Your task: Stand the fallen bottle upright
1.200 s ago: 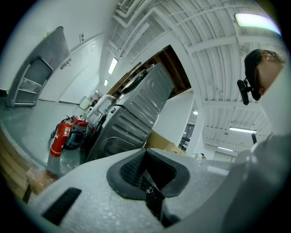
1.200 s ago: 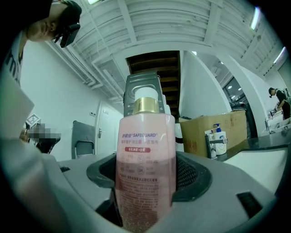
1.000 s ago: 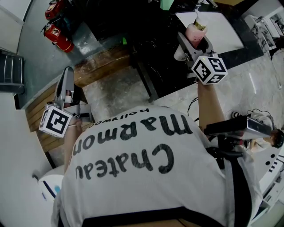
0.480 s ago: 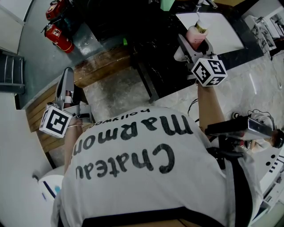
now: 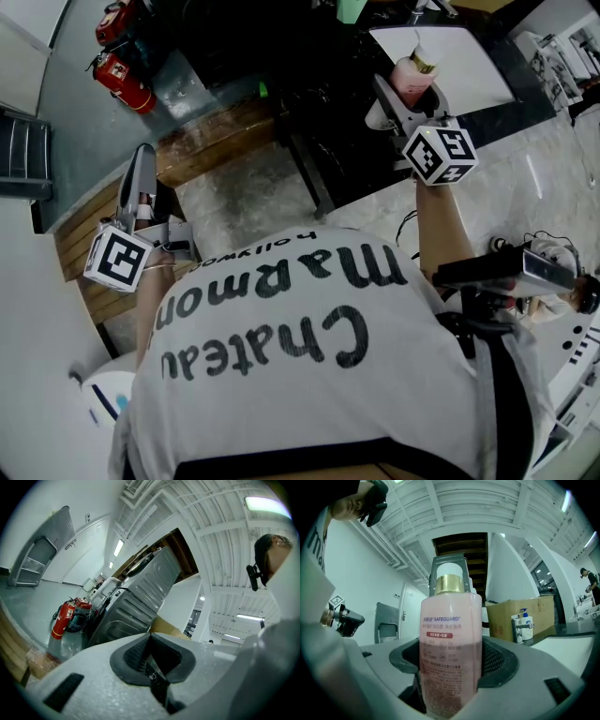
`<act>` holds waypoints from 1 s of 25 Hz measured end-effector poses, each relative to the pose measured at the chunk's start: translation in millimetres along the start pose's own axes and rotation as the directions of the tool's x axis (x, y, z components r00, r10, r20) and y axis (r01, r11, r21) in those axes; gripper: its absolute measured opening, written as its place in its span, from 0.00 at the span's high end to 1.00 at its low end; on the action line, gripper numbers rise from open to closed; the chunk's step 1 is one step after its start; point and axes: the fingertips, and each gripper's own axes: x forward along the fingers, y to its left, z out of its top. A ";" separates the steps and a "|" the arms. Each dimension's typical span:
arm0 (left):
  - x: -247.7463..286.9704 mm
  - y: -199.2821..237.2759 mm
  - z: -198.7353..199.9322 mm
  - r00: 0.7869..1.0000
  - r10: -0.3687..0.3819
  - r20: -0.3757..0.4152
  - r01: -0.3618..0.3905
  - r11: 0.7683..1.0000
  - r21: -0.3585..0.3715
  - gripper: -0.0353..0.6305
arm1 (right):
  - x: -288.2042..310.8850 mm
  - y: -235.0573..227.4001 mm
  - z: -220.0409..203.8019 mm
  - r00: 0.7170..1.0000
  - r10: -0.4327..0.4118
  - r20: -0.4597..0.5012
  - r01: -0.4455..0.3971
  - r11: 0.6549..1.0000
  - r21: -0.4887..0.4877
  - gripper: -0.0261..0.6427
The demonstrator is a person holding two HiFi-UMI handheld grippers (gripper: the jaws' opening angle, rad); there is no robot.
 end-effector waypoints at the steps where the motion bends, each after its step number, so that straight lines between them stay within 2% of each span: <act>1: 0.2 0.1 0.0 1.000 0.000 -0.001 0.000 1.000 0.000 0.93 | -0.2 0.1 0.0 1.000 0.000 0.000 0.000 1.000 -0.001 0.49; 25: 4.4 -2.5 0.8 1.000 -0.020 0.006 0.020 1.000 -0.002 0.93 | -4.8 -4.6 -5.3 0.999 -0.026 -0.033 0.025 0.999 -0.028 0.49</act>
